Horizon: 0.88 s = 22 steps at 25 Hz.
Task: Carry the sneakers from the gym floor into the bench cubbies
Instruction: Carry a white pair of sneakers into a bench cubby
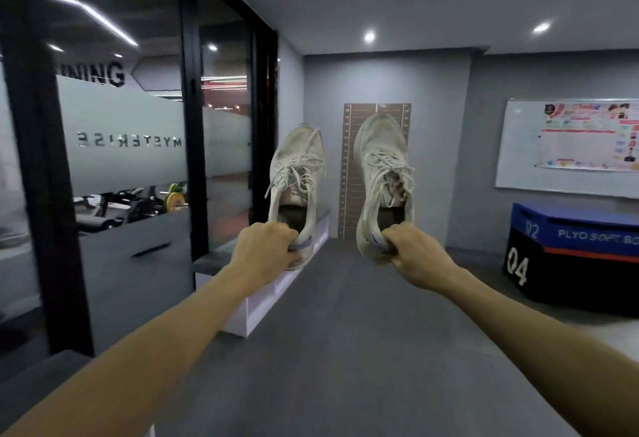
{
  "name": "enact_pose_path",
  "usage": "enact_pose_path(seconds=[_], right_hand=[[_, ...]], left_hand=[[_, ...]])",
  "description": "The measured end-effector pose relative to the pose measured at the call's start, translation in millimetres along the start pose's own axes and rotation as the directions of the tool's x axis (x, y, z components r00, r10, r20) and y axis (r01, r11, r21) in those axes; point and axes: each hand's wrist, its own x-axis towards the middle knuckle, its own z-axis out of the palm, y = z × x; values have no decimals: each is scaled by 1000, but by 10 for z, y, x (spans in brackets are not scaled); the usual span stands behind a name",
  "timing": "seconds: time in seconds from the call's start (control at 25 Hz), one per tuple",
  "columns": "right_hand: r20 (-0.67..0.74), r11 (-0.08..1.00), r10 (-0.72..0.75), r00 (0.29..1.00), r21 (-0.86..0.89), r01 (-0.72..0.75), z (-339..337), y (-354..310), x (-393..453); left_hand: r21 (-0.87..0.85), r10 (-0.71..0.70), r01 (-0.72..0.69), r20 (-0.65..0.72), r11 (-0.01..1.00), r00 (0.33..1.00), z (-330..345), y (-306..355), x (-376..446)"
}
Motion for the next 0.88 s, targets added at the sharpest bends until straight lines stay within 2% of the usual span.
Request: enact_pose_path(seconds=[0.2,0.36,0.48,0.68,0.88], right_hand=[[19,962,-234,972,151,229,874,-19,1211],[5,862,-435,901,293,414,1451,-464,1888],[-31,788,-543,839,327,522,1824,-913,2271],[-76,653,-669,739,415,634,2162,-1744,2790],[-124,520,-746,654,505,689,2374,-2496,3145]], left_hand=[[133,-227,221,29,966,973,381,-683,310],[258,-390,368,41,893,920,517,-1267,187],[352,-497,456,31,818,867,504,-1709,1],[397,-639,598,-35,697,768,296,-2301,-309],[471,-731,679,-98,564,675,144,-2698,-591]])
